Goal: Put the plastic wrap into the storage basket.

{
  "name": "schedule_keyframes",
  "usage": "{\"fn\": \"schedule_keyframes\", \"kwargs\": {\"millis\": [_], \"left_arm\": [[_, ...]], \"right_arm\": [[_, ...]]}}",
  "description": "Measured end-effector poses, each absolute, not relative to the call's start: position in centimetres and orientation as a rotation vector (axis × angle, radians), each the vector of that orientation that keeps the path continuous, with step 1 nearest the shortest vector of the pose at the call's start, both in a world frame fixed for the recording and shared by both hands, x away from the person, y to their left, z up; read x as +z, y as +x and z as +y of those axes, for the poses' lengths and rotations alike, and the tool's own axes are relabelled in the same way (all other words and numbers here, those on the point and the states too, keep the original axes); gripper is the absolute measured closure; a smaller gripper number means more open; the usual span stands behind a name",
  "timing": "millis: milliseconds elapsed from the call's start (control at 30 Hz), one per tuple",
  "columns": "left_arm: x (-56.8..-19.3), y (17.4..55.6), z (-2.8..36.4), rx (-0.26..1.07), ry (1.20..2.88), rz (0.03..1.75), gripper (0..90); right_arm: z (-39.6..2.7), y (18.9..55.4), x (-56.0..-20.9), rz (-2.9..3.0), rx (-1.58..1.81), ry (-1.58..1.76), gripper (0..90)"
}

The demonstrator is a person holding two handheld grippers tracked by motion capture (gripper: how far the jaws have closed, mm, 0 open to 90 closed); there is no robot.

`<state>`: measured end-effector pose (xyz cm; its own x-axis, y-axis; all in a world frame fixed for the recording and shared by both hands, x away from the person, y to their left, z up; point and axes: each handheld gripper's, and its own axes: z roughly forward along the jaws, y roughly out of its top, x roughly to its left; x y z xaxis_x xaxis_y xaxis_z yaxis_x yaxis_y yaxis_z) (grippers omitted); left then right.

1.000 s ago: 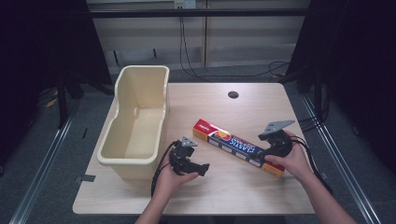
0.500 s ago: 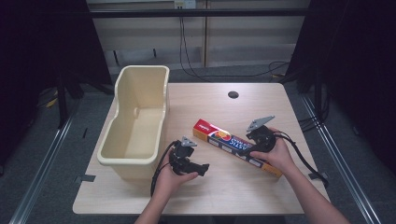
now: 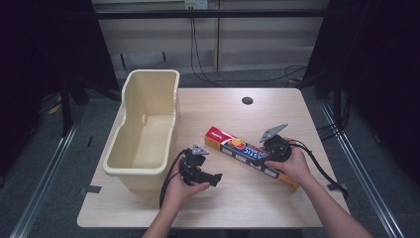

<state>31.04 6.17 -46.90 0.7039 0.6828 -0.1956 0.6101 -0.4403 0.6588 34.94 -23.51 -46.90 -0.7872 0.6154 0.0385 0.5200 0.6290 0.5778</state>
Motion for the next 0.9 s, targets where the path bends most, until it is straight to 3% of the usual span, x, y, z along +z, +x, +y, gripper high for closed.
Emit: {"fn": "schedule_keyframes", "kwargs": {"millis": [433, 900], "left_arm": [[-45.1, 31.5, 5.8, 0.024, 2.173, 0.892, 1.7], [-38.9, 33.4, 2.8, 0.048, 2.277, 0.697, 1.2]], "right_arm": [[-25.3, 34.3, -45.0, 2.756, 0.961, 0.805, 41.9], [-26.9, 33.6, -43.1, 2.849, 1.037, 0.657, 41.6]]}}
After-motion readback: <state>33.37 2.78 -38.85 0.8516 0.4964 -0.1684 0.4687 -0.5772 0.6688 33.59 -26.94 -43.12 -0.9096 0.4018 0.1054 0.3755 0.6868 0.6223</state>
